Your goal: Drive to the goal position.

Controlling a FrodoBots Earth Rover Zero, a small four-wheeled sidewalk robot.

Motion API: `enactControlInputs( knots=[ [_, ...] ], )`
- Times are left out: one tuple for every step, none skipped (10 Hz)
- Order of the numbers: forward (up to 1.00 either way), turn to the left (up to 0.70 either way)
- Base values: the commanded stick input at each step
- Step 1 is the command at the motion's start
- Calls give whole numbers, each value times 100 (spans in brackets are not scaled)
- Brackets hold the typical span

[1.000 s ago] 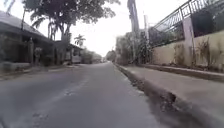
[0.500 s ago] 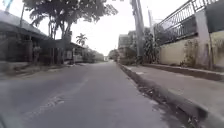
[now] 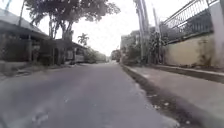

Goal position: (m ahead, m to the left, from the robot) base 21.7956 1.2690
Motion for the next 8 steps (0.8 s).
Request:
enactControlInputs(
  knots=[
    [100, -23],
    [100, 1],
    [100, 6],
    [100, 6],
    [100, 6],
    [100, 6],
    [100, 6],
    [100, 6]
  ],
)
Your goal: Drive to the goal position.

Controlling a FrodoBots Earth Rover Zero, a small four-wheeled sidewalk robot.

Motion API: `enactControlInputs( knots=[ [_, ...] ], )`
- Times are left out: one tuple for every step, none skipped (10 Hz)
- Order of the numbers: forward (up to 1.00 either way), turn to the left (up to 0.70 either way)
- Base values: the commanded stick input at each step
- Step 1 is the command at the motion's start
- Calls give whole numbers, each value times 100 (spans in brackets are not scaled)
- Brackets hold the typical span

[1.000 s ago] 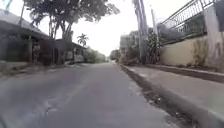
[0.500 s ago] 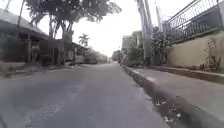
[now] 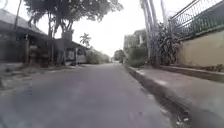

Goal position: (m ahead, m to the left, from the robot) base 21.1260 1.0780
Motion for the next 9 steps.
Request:
enactControlInputs(
  knots=[
    [100, 6],
    [100, 6],
    [100, 6],
    [100, 6],
    [100, 6],
    [100, 6],
    [100, 6],
    [100, -16],
    [100, -34]
  ],
)
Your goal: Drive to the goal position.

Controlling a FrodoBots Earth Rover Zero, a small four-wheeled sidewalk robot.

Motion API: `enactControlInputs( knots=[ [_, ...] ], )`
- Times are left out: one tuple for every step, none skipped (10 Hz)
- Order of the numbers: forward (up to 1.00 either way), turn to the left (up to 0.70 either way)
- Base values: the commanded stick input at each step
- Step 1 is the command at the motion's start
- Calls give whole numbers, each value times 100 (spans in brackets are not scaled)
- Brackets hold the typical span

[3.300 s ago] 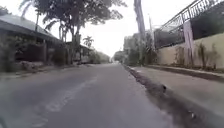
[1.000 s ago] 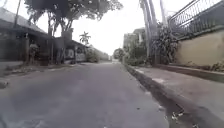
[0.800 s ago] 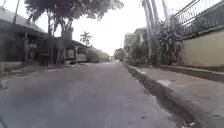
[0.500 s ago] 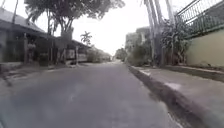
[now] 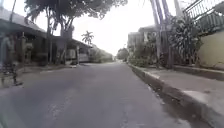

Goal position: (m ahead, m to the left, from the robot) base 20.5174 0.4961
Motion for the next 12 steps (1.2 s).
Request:
enactControlInputs(
  knots=[
    [100, -12],
    [100, 6],
    [100, 6],
    [100, 6],
    [100, 6],
    [100, 6],
    [100, 6],
    [100, 6],
    [100, -25],
    [100, -34],
    [100, -34],
    [100, -34]
  ],
)
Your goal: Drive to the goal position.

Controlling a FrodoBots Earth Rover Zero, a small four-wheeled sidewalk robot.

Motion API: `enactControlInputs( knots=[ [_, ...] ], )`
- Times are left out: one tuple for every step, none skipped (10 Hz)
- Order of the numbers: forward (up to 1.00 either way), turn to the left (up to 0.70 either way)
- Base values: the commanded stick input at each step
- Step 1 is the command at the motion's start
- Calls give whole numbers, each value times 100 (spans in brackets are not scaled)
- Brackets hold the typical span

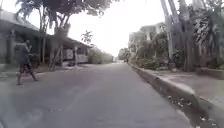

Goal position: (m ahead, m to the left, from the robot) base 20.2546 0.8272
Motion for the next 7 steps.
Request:
enactControlInputs(
  knots=[
    [100, -34],
    [100, -7],
    [100, 6],
    [100, 6],
    [100, 6],
    [100, 6],
    [100, 6]
  ],
)
